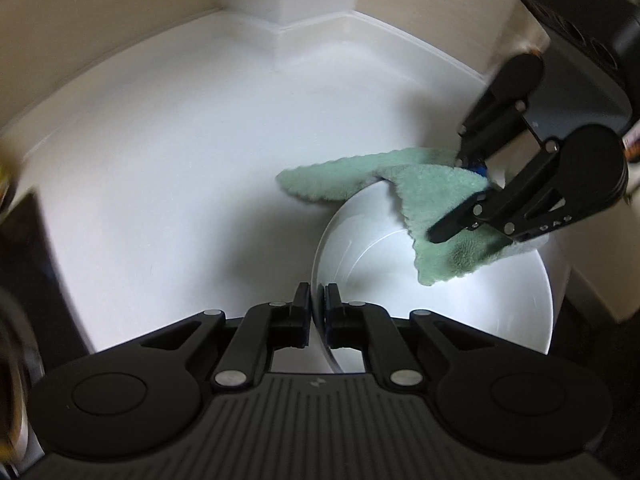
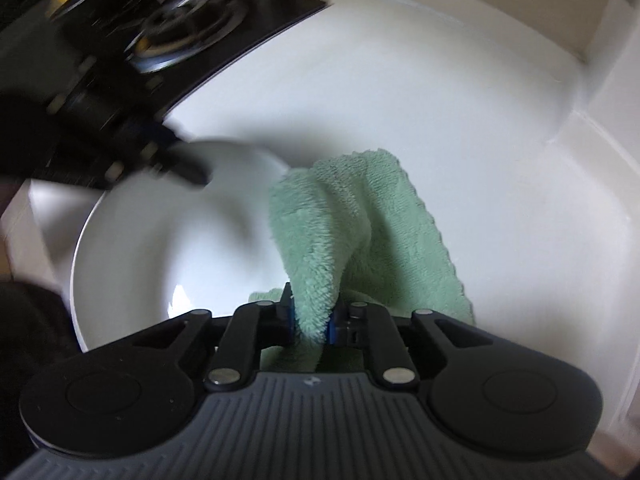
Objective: Clean bowl
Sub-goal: 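Keep holding the rim with the left gripper while the right gripper scrubs the bowl interior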
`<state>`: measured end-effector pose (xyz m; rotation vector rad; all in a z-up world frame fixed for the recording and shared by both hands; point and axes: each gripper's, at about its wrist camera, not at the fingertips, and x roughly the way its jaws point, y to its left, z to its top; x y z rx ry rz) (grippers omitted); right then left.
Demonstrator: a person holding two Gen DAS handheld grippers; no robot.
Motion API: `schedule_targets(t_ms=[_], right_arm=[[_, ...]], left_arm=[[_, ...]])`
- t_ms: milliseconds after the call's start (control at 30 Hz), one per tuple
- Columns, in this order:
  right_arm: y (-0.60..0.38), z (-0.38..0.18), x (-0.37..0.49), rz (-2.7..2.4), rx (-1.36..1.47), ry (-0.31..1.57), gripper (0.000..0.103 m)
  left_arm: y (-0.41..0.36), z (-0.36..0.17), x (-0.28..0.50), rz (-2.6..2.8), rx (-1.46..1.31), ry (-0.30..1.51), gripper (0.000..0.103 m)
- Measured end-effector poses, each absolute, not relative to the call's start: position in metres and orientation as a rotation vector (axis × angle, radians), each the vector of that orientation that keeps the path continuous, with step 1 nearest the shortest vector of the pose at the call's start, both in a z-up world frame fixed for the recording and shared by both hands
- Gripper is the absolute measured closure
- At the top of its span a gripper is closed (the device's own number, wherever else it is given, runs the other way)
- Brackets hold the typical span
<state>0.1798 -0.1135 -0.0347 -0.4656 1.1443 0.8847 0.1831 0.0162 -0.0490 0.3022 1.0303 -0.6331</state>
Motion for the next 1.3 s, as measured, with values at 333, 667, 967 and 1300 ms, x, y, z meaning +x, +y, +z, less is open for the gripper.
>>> schedule_targets(t_ms=[333, 667, 967, 1300], right_arm=[[-0.106, -0.033, 0.202, 0.782, -0.463, 1.055, 0.089], [-0.112, -0.040, 0.182, 0.708, -0.353, 1.126, 0.091], [-0.083, -0.035, 0.186, 0.881, -0.735, 1.076, 0.085], [-0.102, -0.034, 0.191, 0.761, -0.414, 1.090, 0.088]], left_arm=[[0.037, -0.039, 0.175, -0.532, 0.219, 1.042, 0.094], [0.032, -0.047, 0.169, -0.594, 0.293, 1.029, 0.098], [0.015, -0.042, 0.189, -0.784, 0.482, 0.983, 0.096], [0.056, -0.040, 0.149, -0.533, 0.172, 1.012, 0.096]])
